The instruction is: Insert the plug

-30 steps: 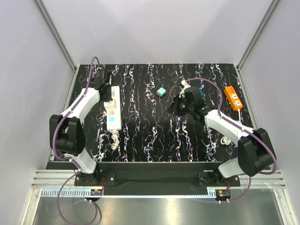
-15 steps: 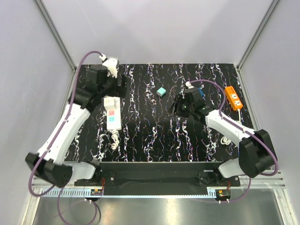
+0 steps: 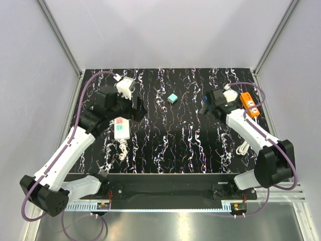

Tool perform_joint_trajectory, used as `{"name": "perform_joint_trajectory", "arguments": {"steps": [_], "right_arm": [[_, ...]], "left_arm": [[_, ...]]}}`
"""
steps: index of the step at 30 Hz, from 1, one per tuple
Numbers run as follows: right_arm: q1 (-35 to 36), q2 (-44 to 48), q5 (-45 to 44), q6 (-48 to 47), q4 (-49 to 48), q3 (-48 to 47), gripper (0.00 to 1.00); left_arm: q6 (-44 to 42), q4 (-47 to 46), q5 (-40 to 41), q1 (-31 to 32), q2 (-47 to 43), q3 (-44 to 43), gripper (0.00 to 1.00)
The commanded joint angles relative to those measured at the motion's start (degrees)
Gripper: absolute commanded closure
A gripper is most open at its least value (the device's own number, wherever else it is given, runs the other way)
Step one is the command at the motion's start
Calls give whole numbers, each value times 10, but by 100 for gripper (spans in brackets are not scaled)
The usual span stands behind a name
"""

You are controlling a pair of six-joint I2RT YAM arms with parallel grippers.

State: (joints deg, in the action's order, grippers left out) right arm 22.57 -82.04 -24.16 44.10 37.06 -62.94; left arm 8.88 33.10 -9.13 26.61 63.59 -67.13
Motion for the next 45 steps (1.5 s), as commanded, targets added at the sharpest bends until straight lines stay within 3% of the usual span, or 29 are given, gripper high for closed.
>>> {"name": "perform_joint_trajectory", "arguments": {"steps": [1,4,6,7,11,15,19,25,34,45], "right_arm": [[-66,-7,-79,28,61,-39,0],[-119,-30,-51,-21,48,-60,2],[-124,-61,-1,-104,36,-102,7],[-123,-86,132,-198,-10,-140,14],[-114,-124,299,-240,-71,-171,21],[-92,-203,302,-269,-80,-248,23],[-56,-293,279,-299,-81,-341,25],[4,-413,254,-468,-93,-430,27],[14,-493,274,-585,-95,-467,29],[15,-556,317,-609,-108,-499,29]], "left_arm": [[-13,4,137,54,-18,-12,1],[-47,34,219,92,-13,-31,1],[-47,32,220,101,-22,-25,1],[-42,7,188,103,-45,1,1],[-27,-37,163,101,-72,32,1],[-1,-64,145,95,-92,53,1],[-7,-56,176,94,-83,55,1],[-1,-62,196,94,-80,55,1],[-19,-63,183,94,-82,61,2],[-29,-64,175,94,-80,62,7]]}}
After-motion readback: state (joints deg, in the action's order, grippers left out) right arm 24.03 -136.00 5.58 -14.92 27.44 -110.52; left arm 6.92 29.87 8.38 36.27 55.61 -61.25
